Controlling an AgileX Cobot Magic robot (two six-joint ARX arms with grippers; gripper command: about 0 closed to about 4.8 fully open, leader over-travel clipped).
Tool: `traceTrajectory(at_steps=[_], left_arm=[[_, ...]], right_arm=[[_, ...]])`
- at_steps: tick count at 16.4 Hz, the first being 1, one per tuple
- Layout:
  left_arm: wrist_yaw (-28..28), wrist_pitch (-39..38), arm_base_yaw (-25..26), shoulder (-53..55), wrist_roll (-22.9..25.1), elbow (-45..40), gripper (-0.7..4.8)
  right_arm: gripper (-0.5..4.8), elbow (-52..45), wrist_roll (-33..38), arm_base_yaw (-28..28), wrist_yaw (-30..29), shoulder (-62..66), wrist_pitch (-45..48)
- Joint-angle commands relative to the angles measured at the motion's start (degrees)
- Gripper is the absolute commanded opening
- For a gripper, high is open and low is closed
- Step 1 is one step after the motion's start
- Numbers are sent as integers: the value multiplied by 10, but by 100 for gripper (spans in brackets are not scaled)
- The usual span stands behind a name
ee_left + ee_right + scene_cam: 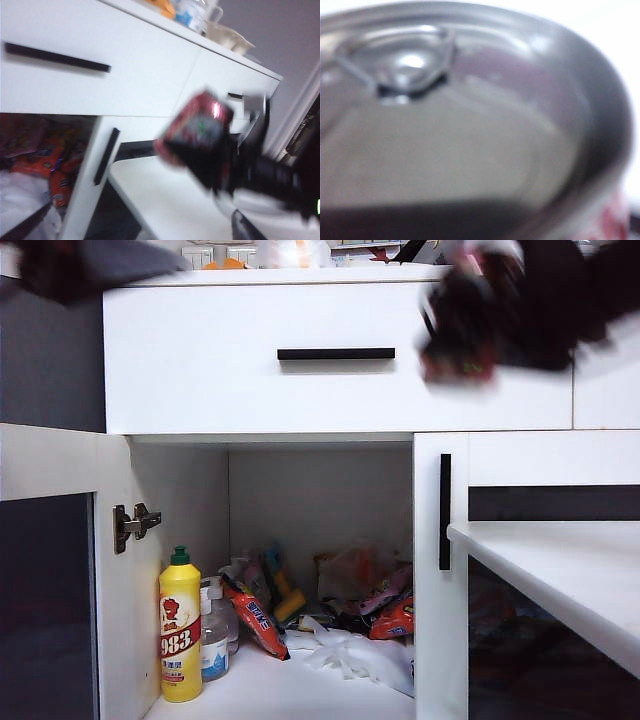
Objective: Open the left door of the white cabinet, pick up a can of beverage from the table on the right, place it inside the cabinet, and finally close the cabinet door.
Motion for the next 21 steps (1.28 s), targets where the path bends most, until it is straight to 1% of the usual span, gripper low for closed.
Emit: traceTrajectory(at_steps=[1, 2, 4, 5, 6, 7, 10, 11, 12, 14, 15, 16, 17, 19, 20, 21], left_arm=[[-9, -104, 5, -80, 12, 2, 479], [-15, -140, 5, -111, 12, 2, 479], [-67, -223, 5, -177, 12, 2, 479], [-83, -246, 5, -199, 12, 2, 479], [-89, -259, 5, -214, 12, 1, 479], [-90, -275, 5, -228, 12, 2, 479], [-90, -287, 5, -231, 12, 1, 479], [-89, -288, 5, -231, 12, 1, 479], [-90, -292, 5, -231, 12, 1, 479], [-92, -296, 5, -231, 12, 1, 479], [-102, -296, 5, -231, 12, 1, 479], [-109, -296, 5, -231, 12, 1, 479], [-113, -296, 5, -231, 12, 2, 479], [-113, -296, 5, -231, 12, 2, 479], [-115, -296, 5, -236, 12, 2, 479], [-117, -298, 5, -243, 12, 2, 479]], right_arm=[[162, 108, -14, 2, -37, 28, -25], [162, 137, -14, 2, -42, 52, -24], [176, 199, -14, 3, -79, 151, -20], [176, 209, -14, 16, -83, 197, -12], [176, 210, -14, 23, -87, 221, -8], [176, 210, -14, 45, -87, 258, -7], [175, 212, -6, 72, -87, 343, 66], [175, 213, 26, 73, -87, 374, 99], [175, 221, 52, 78, -87, 400, 112], [175, 258, 53, 88, -83, 442, 114], [175, 287, 53, 93, -82, 461, 113], [175, 332, 53, 102, -66, 488, 109], [176, 399, 56, 109, -41, 521, 75], [176, 477, 61, 113, -41, 568, 35], [175, 518, 66, 116, -34, 598, 31], [175, 544, 91, 116, -33, 618, 28]])
